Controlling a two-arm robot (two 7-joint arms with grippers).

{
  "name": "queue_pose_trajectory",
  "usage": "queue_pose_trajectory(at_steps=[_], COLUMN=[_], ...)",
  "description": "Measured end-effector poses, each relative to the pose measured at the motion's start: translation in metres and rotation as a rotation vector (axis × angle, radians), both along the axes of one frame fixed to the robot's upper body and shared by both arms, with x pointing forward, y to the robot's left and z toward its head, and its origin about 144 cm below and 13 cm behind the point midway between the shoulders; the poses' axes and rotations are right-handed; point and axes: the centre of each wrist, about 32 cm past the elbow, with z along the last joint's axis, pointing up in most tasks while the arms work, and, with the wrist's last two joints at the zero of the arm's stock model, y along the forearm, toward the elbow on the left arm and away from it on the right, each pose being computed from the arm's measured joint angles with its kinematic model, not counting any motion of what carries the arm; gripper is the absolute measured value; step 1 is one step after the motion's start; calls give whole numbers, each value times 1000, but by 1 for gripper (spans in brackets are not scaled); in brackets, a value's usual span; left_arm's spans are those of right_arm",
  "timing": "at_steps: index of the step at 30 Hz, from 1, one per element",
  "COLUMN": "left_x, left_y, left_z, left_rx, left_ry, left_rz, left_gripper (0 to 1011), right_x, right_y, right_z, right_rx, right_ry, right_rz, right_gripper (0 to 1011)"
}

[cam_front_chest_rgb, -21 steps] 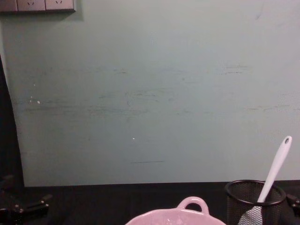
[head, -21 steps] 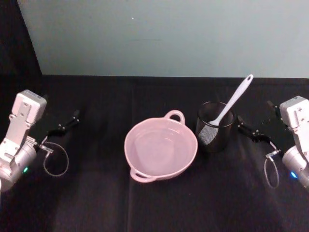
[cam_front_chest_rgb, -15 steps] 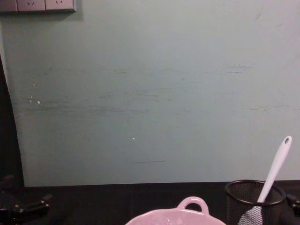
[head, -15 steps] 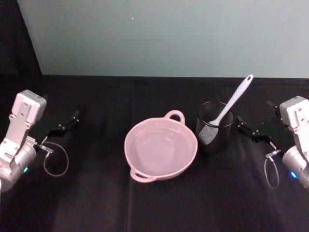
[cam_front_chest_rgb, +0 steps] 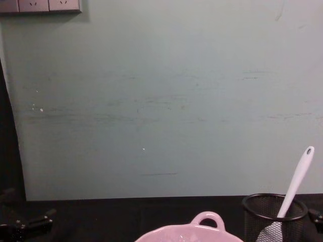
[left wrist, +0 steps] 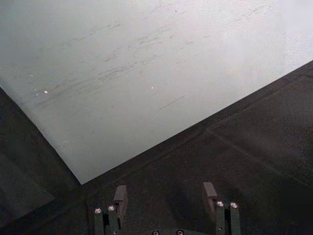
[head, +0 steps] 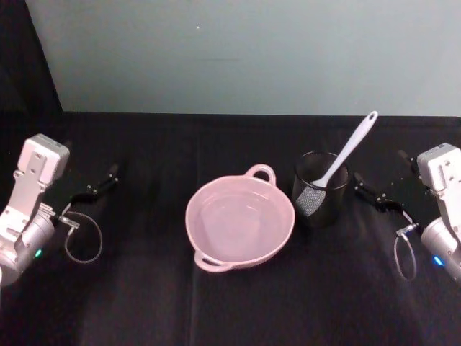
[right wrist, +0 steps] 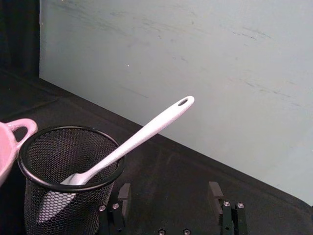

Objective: Use the one hand to pick up the spoon and stir the clear water in the bowl.

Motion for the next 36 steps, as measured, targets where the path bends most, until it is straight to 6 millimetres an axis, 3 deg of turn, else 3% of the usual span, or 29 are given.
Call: queue_pose_trajectory(at_steps=[13, 22, 29, 36], left_x=[0, 0, 0, 0], left_y=[0, 0, 0, 0], left_z=[0, 0, 0, 0], left_rx=[0, 0, 0, 0], left_ry=[0, 0, 0, 0], left_rz=[0, 0, 0, 0], left_gripper=[1011, 1011, 1011, 1011], right_x=[-1, -27, -38, -18], right_y=[0, -10, -23, -30], right_z=[0, 3, 18, 24], right_rx=[2, 67, 331, 642], right_ry=[-1, -22, 8, 175], right_rz=[-1, -25, -5, 78], right_gripper=[1004, 1004, 1004, 1004])
